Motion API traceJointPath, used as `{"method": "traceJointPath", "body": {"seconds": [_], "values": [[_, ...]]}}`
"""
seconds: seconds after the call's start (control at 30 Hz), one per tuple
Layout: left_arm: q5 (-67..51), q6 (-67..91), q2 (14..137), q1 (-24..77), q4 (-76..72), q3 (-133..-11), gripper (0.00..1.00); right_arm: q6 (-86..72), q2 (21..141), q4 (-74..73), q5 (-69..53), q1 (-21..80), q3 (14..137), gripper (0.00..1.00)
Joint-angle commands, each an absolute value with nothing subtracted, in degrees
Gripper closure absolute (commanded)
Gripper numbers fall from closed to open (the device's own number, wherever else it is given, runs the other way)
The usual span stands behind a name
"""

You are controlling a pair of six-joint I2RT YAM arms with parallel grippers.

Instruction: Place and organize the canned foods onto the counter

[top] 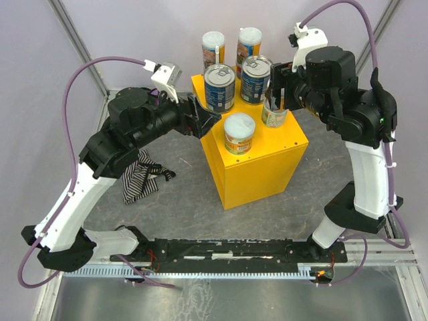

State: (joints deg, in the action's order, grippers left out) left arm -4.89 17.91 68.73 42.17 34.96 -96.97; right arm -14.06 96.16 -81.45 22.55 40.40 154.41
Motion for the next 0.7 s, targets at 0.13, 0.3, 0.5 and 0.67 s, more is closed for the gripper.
{"method": "traceJointPath", "body": {"seconds": [0.13,0.3,0.5,0.67], "values": [[-6.5,15.0,69.2,42.1,32.0,-99.7,0.14,-16.1,94.3,-77.3,18.5,37.6,156.6,0.99],[-6.7,14.8,69.4,42.1,32.0,-100.0,0.14,-16.7,94.5,-77.4,17.0,36.5,155.5,0.99],[-6.8,14.6,69.5,42.1,31.9,-99.9,0.14,-17.5,94.4,-77.2,15.8,35.7,154.3,0.79],[-6.8,14.6,69.5,42.1,31.9,-99.6,0.13,-17.6,94.2,-76.8,15.3,35.3,153.0,0.56]]}}
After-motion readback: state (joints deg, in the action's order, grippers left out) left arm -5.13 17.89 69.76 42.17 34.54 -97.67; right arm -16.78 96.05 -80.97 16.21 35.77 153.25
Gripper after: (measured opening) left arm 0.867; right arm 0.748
